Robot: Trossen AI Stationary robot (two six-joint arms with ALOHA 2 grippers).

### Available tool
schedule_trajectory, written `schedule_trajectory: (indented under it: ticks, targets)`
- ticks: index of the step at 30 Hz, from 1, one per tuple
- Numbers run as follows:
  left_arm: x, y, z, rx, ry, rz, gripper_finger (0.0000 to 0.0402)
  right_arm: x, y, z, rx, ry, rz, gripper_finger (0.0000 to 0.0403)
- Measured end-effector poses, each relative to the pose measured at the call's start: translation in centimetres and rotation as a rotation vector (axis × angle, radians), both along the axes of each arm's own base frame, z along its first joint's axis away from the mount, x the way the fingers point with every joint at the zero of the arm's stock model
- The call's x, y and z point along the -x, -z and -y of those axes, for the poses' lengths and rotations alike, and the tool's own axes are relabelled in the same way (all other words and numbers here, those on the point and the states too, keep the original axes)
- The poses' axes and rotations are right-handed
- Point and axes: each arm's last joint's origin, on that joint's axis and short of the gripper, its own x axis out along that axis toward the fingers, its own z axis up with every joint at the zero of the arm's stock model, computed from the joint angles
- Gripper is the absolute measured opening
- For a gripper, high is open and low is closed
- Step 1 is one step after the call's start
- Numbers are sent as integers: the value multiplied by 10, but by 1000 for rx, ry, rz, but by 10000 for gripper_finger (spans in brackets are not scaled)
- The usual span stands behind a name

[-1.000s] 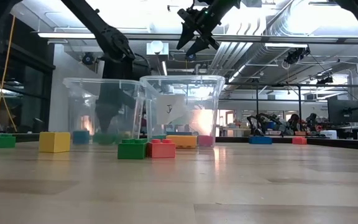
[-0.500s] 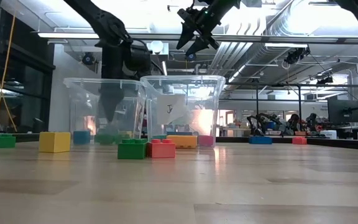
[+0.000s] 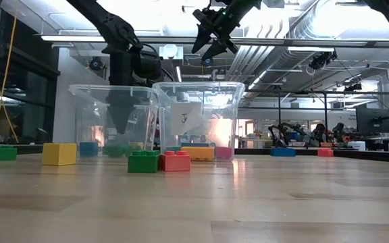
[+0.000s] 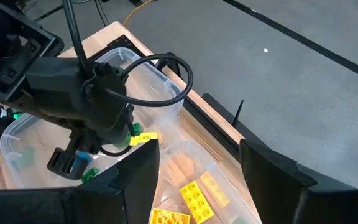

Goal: Sort blocks by size
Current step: Put the green big game piece into the right transparent bin

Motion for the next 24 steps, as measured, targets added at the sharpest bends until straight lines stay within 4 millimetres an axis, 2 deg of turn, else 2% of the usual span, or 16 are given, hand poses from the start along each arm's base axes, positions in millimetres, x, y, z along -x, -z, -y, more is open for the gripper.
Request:
schedule_trajectory:
  ticks: [5, 10, 14, 24]
  targets:
    - [0, 0, 0, 1, -17, 3, 215, 0, 0, 0, -1, 1, 0, 218]
    - [-1, 1, 0, 4, -17, 3, 252, 0, 0, 0, 0, 0, 0, 218]
    - [-3, 11, -2, 23, -18, -22, 264, 0, 0, 0, -1, 1, 0, 218]
    - [-7, 29, -4, 48, -68, -57, 266, 0, 0, 0, -1, 0, 0, 218]
